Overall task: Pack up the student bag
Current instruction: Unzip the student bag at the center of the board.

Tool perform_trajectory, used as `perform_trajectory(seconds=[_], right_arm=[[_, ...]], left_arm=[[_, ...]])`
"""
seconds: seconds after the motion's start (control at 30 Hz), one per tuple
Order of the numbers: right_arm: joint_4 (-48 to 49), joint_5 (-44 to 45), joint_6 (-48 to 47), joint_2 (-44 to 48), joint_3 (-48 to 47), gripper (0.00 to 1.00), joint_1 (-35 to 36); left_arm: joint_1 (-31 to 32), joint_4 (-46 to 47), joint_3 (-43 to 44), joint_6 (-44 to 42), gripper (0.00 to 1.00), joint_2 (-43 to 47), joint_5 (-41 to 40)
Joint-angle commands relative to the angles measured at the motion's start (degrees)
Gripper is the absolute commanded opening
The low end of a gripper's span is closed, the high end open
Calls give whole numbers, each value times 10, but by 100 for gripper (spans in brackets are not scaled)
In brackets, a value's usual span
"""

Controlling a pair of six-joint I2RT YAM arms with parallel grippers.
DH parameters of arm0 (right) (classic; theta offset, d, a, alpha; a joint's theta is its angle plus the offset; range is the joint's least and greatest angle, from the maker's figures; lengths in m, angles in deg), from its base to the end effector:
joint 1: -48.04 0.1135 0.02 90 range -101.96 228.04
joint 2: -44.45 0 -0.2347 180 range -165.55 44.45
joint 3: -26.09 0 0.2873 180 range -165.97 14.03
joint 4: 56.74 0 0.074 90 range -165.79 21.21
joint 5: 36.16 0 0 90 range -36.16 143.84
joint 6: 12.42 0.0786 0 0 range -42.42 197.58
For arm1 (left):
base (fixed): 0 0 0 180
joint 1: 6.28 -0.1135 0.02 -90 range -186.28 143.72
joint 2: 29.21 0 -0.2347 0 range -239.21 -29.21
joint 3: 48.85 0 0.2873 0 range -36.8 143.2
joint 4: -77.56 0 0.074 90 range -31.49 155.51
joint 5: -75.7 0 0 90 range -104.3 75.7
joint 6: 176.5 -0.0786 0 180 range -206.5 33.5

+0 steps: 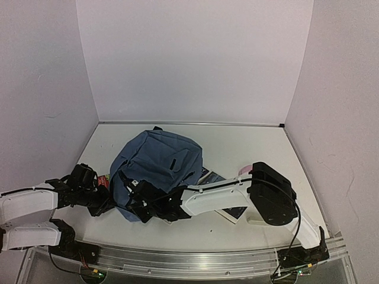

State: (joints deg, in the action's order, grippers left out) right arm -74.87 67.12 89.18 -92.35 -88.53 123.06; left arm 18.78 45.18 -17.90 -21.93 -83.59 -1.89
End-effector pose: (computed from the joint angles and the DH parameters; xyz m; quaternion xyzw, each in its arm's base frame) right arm 0.1653 0.5478 0.0683 -0.4324 0.7923 0.2099 0.3757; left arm 0.2027 -0.1134 0.0653 -0.2913 0.9050 -0.2793 0.1345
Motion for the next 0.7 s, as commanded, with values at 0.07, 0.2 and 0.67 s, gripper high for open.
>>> perform_trajectory(seconds=[0.07, 0.2, 0.67], right_arm=[[-34, 72, 60, -3, -18, 2, 0], [-32, 108, 90, 21, -32, 0, -7], [8, 176, 175, 157, 6, 0, -89]], left_arm=[[-2, -14, -10, -4, 0, -2, 1], [-2, -24, -6, -7, 2, 2, -7], [-2, -74, -8, -5, 18, 56, -30]])
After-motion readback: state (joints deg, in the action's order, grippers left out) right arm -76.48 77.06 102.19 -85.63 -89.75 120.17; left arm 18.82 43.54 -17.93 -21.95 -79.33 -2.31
